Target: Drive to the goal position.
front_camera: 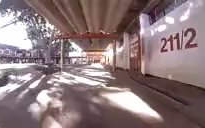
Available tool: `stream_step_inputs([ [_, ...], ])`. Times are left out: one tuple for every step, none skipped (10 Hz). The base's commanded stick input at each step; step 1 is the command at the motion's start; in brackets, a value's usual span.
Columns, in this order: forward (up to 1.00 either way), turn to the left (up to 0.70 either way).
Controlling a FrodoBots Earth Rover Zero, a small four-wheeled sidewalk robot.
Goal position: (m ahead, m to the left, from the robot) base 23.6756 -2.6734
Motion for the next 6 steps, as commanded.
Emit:
stream_step_inputs([
  [1.0,0.01],
  [1.0,0.01],
  [1.0,0.01],
  [1.0,0.01],
  [1.0,0.01],
  [1.0,0.01],
])
